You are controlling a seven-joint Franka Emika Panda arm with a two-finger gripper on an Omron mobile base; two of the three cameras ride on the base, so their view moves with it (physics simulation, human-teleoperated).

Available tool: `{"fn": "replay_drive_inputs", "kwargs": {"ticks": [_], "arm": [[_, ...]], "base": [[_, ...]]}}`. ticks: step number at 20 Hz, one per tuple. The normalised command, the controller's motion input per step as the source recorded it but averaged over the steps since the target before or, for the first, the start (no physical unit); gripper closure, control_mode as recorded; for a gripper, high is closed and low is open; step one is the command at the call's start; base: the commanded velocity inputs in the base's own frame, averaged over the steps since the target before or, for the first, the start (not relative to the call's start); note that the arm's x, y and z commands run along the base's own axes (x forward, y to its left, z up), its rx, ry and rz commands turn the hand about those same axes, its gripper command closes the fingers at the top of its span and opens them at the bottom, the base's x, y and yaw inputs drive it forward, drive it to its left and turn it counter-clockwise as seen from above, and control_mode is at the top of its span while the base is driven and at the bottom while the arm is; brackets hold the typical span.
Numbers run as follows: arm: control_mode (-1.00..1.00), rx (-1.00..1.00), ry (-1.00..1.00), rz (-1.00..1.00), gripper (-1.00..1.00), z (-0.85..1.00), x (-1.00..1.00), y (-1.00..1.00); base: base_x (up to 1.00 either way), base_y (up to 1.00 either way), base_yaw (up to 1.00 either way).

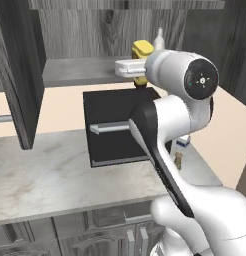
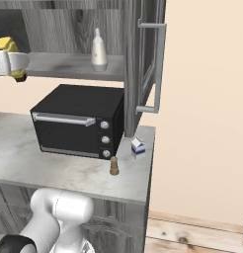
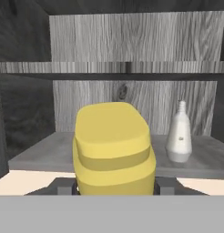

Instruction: There are various items on the counter. Only move the condiments/shakers into the cabinet.

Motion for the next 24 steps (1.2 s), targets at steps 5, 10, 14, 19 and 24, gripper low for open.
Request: {"fn": "replay_drive_inputs", "kwargs": {"ticks": [5, 10, 14, 19, 24], "arm": [[-1.00, -0.01, -0.01, -0.01, 1.00, 0.01, 0.15, 0.00], [-1.00, 0.00, 0.00, -0.03, 1.00, 0.01, 0.34, 0.00], [-1.00, 0.00, 0.00, -0.04, 1.00, 0.00, 0.42, 0.00], [-1.00, 0.00, 0.00, -0.07, 1.00, 0.00, 0.57, 0.00], [-1.00, 0.00, 0.00, -0.11, 1.00, 0.00, 0.62, -0.06]], "base": [[0.00, 0.00, 0.00], [0.00, 0.00, 0.00], [0.00, 0.00, 0.00], [0.00, 0.00, 0.00], [0.00, 0.00, 0.00]]}}
